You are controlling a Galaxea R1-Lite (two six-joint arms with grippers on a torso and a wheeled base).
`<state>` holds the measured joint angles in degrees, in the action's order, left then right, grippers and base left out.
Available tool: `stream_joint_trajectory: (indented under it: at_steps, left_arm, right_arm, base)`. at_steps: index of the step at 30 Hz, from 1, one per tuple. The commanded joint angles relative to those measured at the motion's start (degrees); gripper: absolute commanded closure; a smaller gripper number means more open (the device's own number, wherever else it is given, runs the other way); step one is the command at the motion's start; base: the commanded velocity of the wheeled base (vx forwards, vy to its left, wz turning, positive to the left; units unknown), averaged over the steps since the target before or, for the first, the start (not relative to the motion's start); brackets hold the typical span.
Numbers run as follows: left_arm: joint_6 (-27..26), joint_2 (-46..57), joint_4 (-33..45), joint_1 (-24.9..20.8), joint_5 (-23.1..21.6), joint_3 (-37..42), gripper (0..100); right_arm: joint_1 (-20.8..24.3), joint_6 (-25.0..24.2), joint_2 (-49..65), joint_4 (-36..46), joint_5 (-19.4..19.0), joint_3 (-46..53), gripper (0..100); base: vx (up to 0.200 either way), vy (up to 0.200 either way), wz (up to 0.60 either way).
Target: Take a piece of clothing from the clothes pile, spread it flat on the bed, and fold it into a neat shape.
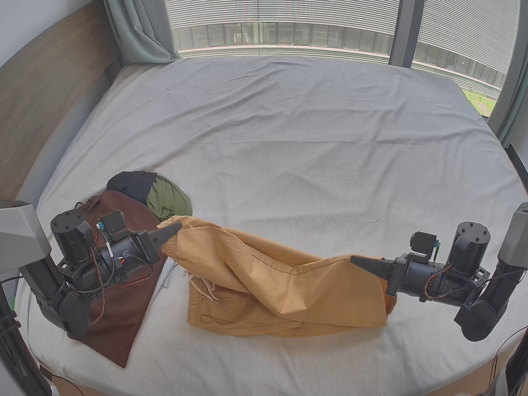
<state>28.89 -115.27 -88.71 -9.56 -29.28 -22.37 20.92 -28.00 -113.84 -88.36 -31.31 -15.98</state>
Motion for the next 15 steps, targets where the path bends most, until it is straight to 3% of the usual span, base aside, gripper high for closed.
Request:
stream_joint_trajectory:
  at_steps: [1, 15]
  left_arm:
    - [0.02, 1.54, -0.06, 0.07, -0.07, -0.31, 100]
    - [-3.49, 4.09, -0.06, 0.33, -1.04, -0.57, 100]
  right_arm:
    - [-0.09, 0.14, 0.81, -0.06, 0.1, -0.63, 100]
    - [-0.09, 0.14, 5.91, 0.12, 0.1, -0.72, 100]
  base:
    - [0.0, 0.0, 0.0]
    - [0.0, 0.0, 0.0]
